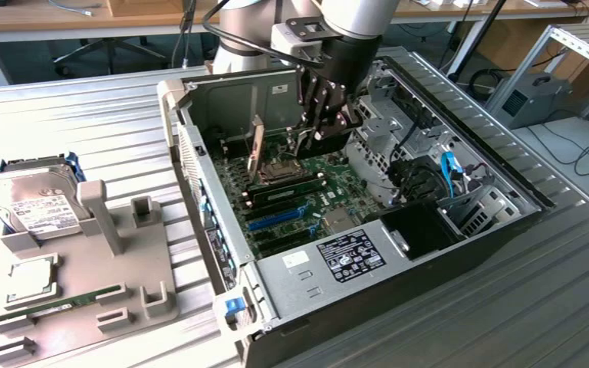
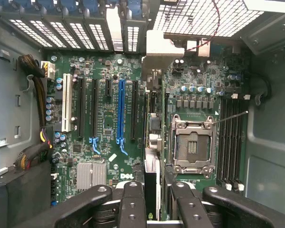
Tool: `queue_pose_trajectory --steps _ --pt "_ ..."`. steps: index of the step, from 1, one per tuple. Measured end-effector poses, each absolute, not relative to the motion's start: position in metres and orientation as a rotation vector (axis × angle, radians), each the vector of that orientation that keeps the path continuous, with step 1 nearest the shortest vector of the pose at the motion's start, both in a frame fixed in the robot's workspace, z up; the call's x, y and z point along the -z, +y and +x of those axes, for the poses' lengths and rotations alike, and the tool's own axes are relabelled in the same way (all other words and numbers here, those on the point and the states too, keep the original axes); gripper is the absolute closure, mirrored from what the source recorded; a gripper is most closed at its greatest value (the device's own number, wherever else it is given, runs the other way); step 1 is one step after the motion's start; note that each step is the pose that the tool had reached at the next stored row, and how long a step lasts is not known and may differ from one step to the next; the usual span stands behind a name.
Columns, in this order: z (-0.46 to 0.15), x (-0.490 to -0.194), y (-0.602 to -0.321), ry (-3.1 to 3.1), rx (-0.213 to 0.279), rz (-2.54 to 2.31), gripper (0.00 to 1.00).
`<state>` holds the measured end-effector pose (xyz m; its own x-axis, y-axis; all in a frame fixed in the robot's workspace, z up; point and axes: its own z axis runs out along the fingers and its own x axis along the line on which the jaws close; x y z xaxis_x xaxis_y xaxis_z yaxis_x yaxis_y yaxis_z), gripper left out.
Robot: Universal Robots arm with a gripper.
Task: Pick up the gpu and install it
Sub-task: 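Insert the gpu into the slot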
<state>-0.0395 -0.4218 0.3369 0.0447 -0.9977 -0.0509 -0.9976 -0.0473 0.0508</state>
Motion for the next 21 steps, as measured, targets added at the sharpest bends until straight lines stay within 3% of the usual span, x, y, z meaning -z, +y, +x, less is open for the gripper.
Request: queue_pose_trajectory --steps 21 --pt "-0.0395 -0.3311 -0.4223 -2.167 0.113 2.269 0.74"
